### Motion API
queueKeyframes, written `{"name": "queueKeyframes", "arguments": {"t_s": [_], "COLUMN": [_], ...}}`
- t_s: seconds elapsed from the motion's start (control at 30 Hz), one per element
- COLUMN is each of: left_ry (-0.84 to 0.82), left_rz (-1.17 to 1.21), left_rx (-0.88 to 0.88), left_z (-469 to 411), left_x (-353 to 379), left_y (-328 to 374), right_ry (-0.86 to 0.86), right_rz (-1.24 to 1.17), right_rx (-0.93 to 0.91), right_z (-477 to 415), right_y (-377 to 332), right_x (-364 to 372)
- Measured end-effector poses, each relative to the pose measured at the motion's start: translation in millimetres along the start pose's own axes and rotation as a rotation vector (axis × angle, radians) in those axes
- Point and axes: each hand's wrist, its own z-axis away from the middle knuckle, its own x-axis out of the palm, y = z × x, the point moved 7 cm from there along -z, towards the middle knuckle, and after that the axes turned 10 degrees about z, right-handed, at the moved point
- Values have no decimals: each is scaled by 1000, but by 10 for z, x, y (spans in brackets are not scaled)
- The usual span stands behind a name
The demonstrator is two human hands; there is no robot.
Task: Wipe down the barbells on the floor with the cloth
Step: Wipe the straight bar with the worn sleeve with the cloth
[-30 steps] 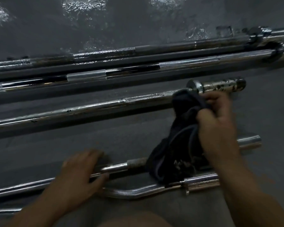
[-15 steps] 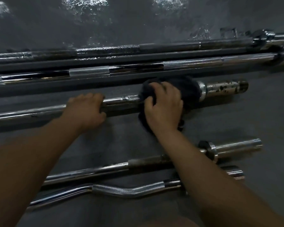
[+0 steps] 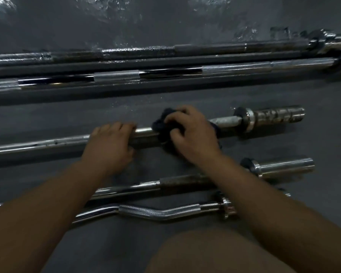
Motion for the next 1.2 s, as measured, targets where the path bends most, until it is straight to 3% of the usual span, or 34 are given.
{"name": "queueKeyframes", "arguments": {"t_s": [0.13, 0.2, 0.33, 0.4, 0.43, 0.47, 0.6, 0.67, 0.77, 0.83, 0.9, 0.97, 1.03, 1.1, 1.2], "left_ry": [8, 64, 54, 4, 0, 6, 64, 37, -5, 22, 58, 104, 132, 101, 9], "left_rz": [-28, -86, -72, -14, -12, -25, -110, -97, -51, -33, -20, -4, 6, 13, 42], "left_rx": [33, 32, 53, 40, 30, 25, 53, 20, -50, -55, -29, -11, -17, -14, -17], "left_z": [-77, -112, -216, -290, -291, -281, -250, -273, -238, -149, -17, 124, 230, 286, 282], "left_x": [8, 58, -30, -88, -98, -89, -23, -49, -38, -12, 78, 185, 263, 313, 277], "left_y": [-104, -78, -124, -152, -155, -147, -98, -109, -113, -101, -100, -74, -49, -48, -102], "right_ry": [187, 178, 44, -37, -7, 44, 234, 198, 62, -44, -33, 138, 159, 97, -70], "right_rz": [82, 226, 98, 68, 63, 93, 207, 248, 140, 51, 53, 109, 207, 188, 92], "right_rx": [351, 399, -46, -243, -249, -191, 383, 383, 107, 1, 96, 377, 494, 331, -105], "right_z": [98, 170, -6, -26, -57, -80, -30, -76, -88, -112, -97, 49, 183, 188, 202], "right_y": [889, 714, -454, -639, -508, -252, 822, 448, -288, -141, 406, 925, 787, 155, -596], "right_x": [-448, -212, 361, 352, 259, 145, -266, 17, 251, 83, -139, -367, -201, 128, 297]}}
